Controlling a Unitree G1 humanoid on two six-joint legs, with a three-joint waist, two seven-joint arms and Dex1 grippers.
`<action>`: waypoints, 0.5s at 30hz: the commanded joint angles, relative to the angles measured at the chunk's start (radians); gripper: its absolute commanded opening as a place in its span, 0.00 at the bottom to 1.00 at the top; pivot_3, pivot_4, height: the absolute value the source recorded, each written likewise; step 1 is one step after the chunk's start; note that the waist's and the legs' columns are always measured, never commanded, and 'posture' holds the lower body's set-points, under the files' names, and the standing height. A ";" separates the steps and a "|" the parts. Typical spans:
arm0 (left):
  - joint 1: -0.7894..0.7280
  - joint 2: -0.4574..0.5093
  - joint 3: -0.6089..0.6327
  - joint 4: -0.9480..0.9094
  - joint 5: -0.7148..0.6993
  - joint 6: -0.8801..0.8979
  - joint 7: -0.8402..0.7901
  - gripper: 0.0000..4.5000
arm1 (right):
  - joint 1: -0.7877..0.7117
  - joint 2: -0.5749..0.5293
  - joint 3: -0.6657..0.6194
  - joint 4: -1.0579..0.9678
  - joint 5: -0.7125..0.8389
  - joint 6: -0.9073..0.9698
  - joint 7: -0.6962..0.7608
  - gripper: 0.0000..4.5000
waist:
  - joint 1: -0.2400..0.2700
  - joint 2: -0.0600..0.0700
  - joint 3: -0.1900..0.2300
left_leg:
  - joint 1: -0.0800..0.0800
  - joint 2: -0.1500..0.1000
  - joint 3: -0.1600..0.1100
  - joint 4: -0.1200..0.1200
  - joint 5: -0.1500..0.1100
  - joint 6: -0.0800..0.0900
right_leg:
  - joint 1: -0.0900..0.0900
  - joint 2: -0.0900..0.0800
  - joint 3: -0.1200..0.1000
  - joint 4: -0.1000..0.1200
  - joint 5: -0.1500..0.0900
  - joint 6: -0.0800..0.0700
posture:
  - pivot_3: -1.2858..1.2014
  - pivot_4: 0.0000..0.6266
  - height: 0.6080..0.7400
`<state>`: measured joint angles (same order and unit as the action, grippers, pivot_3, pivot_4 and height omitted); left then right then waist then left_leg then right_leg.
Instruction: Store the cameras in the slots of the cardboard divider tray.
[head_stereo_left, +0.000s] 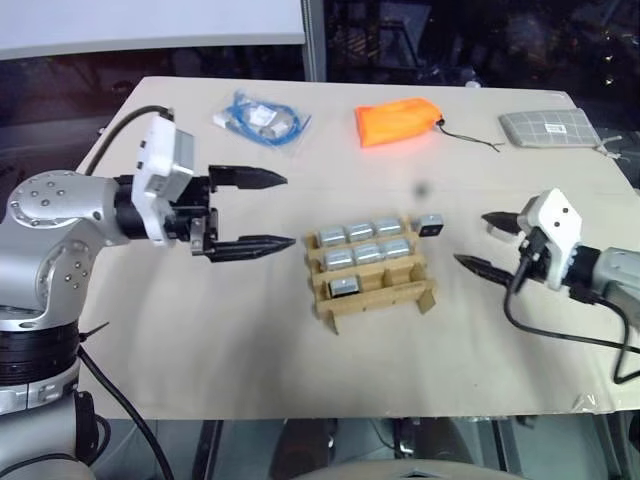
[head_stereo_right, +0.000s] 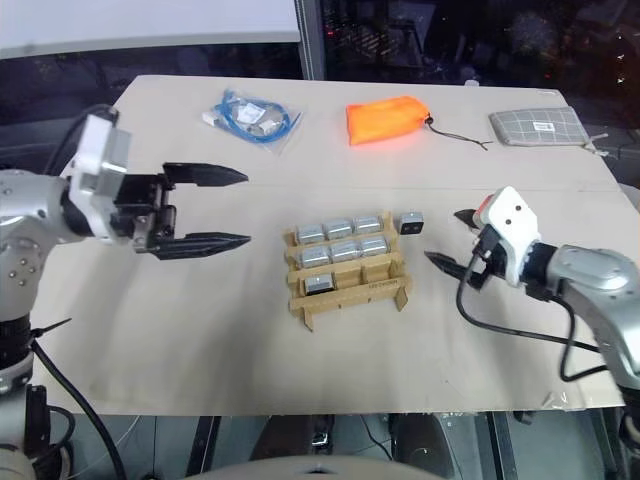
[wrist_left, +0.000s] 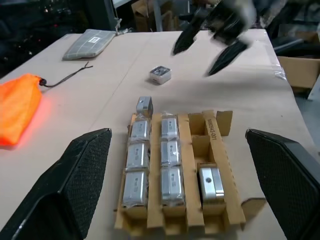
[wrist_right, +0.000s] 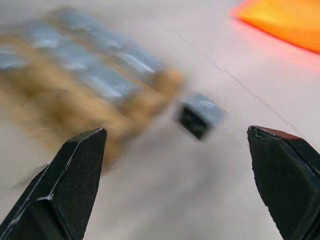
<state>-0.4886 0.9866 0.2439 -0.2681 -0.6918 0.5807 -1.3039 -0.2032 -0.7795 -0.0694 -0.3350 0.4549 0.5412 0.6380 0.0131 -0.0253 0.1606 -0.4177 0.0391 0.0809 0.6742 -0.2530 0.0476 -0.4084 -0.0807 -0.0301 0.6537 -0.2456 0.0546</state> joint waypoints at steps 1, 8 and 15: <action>-0.004 0.035 0.070 -0.012 -0.036 -0.010 -0.011 0.99 | 0.006 0.021 0.016 0.090 -0.134 -0.147 -0.036 1.00 | 0.002 0.001 0.001 | 0.000 0.000 0.000 0.000 0.000 0.000 | 0.000 0.000 0.000 0.000 0.000 0.000 | 0.52 0.24 1.00; 0.016 0.084 0.159 -0.039 -0.132 0.048 -0.018 0.99 | -0.015 0.256 0.041 0.166 -0.169 -0.206 -0.147 1.00 | -0.018 0.001 0.001 | 0.001 0.001 0.001 0.000 0.001 -0.001 | -0.001 0.001 0.001 0.003 0.000 0.000 | 0.52 0.24 1.00; 0.088 0.137 0.196 -0.054 -0.136 0.049 -0.055 0.99 | -0.047 0.376 0.054 0.244 -0.225 -0.269 -0.198 1.00 | -0.025 0.002 0.001 | 0.002 0.001 0.001 0.000 0.001 -0.002 | -0.001 0.001 0.002 0.005 0.000 0.000 | 0.52 0.24 1.00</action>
<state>-0.4005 1.1008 0.3973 -0.3001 -0.8108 0.6365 -1.3548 -0.2313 -0.4076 0.0101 -0.0942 0.2448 0.3113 0.4620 -0.0122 -0.0232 0.1618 -0.4160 0.0402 0.0818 0.6743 -0.2522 0.0460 -0.4096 -0.0802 -0.0284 0.6588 -0.2458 0.0543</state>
